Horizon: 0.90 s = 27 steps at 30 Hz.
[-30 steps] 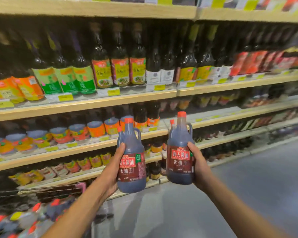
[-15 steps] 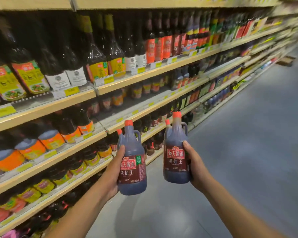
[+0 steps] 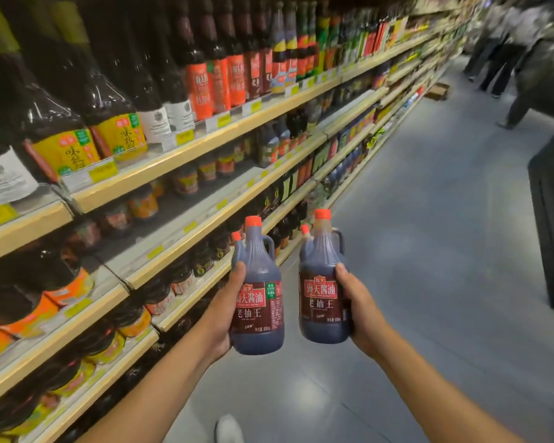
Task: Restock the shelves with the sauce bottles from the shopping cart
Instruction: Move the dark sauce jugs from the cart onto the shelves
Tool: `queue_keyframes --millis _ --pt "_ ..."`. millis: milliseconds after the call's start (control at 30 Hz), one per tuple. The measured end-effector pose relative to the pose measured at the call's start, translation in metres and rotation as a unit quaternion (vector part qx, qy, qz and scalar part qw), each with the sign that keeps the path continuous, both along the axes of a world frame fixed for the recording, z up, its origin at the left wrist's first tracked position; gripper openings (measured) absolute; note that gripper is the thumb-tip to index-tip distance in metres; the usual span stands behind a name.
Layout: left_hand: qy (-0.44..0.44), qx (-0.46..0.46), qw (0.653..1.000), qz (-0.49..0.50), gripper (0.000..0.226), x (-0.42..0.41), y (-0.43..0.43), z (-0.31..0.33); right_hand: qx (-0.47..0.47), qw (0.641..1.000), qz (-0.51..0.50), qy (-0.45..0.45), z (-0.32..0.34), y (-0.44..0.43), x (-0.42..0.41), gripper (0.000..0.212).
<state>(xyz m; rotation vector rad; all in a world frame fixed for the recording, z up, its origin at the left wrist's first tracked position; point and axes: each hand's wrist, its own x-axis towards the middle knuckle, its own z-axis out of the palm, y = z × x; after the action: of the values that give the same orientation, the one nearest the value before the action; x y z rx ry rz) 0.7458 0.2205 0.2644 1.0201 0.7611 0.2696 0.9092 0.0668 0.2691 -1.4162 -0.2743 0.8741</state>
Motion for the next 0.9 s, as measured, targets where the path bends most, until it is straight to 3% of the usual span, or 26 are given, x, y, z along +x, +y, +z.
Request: queue_keyframes --millis 567,767,900 --pt "-0.027 -0.029 0.997 -0.069 0.064 0.048 0.154 -0.004 -0.015 0.998 0.044 0.032 0.004 0.162 0.047 0.055" --pt "-0.034 -0.035 0.999 -0.019 0.096 0.038 0.181 -0.019 -0.01 0.992 0.117 0.044 -0.005 0.206 0.053 0.052" --pt "-0.016 -0.05 0.998 0.042 0.108 0.031 0.189 -0.029 -0.004 0.977 0.211 0.017 -0.016 0.235 0.059 0.093"
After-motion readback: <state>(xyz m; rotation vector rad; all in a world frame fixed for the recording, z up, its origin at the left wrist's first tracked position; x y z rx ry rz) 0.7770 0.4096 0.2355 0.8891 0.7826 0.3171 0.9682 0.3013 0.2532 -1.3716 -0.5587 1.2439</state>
